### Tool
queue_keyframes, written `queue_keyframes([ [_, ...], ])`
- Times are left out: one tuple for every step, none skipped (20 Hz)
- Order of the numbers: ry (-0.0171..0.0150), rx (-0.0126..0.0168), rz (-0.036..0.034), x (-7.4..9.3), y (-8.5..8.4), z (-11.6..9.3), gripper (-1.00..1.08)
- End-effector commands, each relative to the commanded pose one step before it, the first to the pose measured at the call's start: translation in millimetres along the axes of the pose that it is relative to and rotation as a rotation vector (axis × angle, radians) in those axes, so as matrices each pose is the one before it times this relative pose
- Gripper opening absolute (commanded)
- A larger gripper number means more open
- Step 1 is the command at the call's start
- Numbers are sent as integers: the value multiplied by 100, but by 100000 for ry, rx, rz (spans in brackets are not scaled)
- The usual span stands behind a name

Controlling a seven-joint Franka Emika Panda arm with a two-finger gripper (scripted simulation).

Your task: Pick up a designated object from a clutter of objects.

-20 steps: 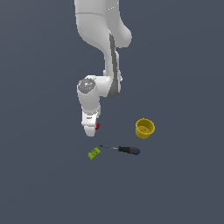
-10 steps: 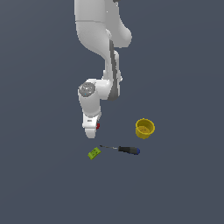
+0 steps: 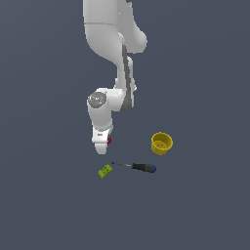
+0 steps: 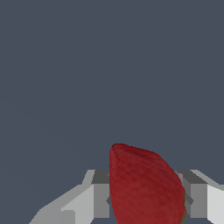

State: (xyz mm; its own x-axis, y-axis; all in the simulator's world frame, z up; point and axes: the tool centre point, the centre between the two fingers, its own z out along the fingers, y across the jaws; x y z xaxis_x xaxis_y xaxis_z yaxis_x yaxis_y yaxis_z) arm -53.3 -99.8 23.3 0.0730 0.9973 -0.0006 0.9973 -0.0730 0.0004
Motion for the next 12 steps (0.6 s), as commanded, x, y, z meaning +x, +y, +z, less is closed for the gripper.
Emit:
queue_keyframes([
  [-9,-53,-40,171,35,-201,-100],
  [0,0,0,147,12,-173,-100],
  [0,0,0,189,16,-222,-100],
  [-56,42,-47,257,23,-255,-100],
  [0,0,0,275,23,-323,-100],
  [0,0,0,319,27,-375,-100],
  [-48,50,-48,390,36,-405,-100],
  [0,0,0,410,36,-481,-100],
  [-35,43,-41,475,44,-510,-100],
  [0,0,0,493,44,-576,-100],
  [-28,46,-43,554,53,-598,-100],
  [0,0,0,568,53,-661,-100],
])
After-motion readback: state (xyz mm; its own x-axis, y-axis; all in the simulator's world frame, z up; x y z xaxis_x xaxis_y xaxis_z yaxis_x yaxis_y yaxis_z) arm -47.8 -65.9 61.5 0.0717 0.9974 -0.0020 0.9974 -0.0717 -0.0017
